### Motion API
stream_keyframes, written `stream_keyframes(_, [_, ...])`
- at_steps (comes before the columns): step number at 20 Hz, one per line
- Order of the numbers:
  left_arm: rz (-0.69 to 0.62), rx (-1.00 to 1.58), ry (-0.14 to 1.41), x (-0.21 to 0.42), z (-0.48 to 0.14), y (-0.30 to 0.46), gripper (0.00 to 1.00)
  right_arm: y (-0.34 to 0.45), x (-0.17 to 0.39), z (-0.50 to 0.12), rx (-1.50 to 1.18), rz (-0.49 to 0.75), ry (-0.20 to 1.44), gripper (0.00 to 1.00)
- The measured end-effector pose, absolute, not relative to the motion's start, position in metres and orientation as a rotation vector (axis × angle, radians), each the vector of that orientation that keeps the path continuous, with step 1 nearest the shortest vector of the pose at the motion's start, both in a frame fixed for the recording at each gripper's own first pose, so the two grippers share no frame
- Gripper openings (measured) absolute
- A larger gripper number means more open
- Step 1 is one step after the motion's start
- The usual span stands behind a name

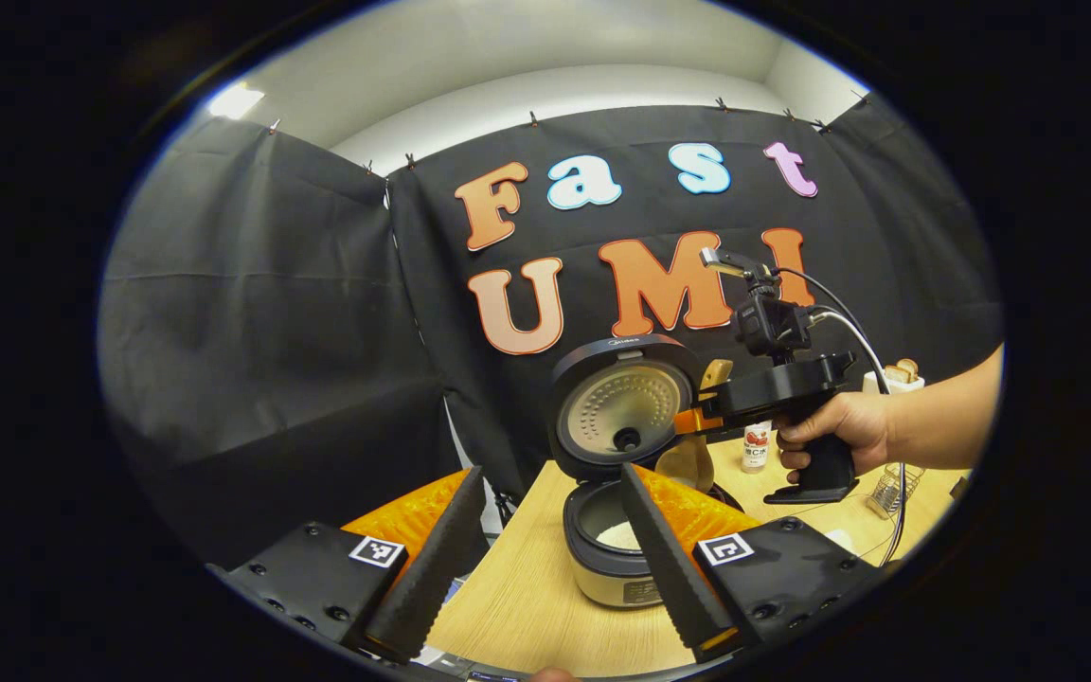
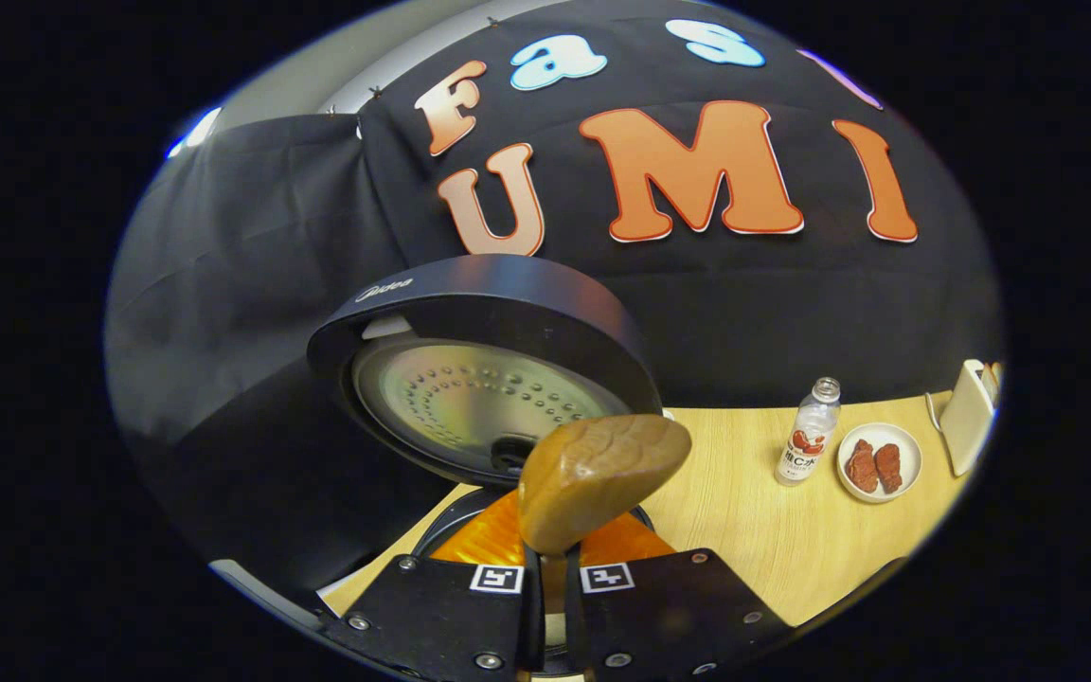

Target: Close the left gripper, press the button to open the rice cooker; take a wooden spoon from the chopstick holder with the right hand, scoop a spoonful of rice and pour it into the rice cooker, then put the wooden spoon back into the chopstick holder.

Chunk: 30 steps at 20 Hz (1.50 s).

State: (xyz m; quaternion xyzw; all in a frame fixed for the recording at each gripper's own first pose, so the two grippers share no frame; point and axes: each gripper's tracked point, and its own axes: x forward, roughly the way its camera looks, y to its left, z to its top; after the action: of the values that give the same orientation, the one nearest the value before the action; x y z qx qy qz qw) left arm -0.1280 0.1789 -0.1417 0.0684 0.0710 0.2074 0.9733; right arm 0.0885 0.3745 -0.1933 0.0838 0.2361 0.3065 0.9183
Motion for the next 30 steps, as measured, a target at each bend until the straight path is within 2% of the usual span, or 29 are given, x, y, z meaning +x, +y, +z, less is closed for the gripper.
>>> stream_keyframes(8, [0.402, 0.155, 0.145, -0.129, -0.141, 0.172, 0.93, 0.392, 0.080, -0.183, -0.063, 0.693, 0.375, 0.08])
stream_keyframes(9, [0.401, 0.153, 0.143, -0.129, -0.143, 0.170, 0.97, 0.394, 0.079, -0.180, -0.103, 0.700, 0.354, 0.08])
stream_keyframes(10, [0.401, 0.152, 0.145, -0.131, -0.143, 0.168, 0.93, 0.395, 0.079, -0.179, -0.140, 0.709, 0.333, 0.08])
stream_keyframes(12, [0.404, 0.147, 0.149, -0.134, -0.146, 0.168, 0.93, 0.398, 0.076, -0.176, -0.196, 0.727, 0.291, 0.08])
stream_keyframes(16, [0.408, 0.146, 0.158, -0.136, -0.147, 0.166, 0.93, 0.391, 0.072, -0.170, -0.143, 0.737, 0.278, 0.08])
stream_keyframes(17, [0.408, 0.146, 0.157, -0.136, -0.146, 0.164, 0.93, 0.385, 0.074, -0.170, -0.097, 0.729, 0.294, 0.08])
stream_keyframes(18, [0.407, 0.145, 0.157, -0.136, -0.147, 0.162, 1.00, 0.378, 0.076, -0.169, -0.038, 0.717, 0.314, 0.08])
stream_keyframes(20, [0.402, 0.146, 0.158, -0.136, -0.147, 0.155, 0.93, 0.358, 0.078, -0.162, 0.081, 0.694, 0.349, 0.08])
stream_keyframes(30, [0.361, 0.150, 0.168, -0.118, -0.148, 0.113, 0.93, 0.165, 0.088, -0.179, 0.308, 0.433, 0.431, 0.08])
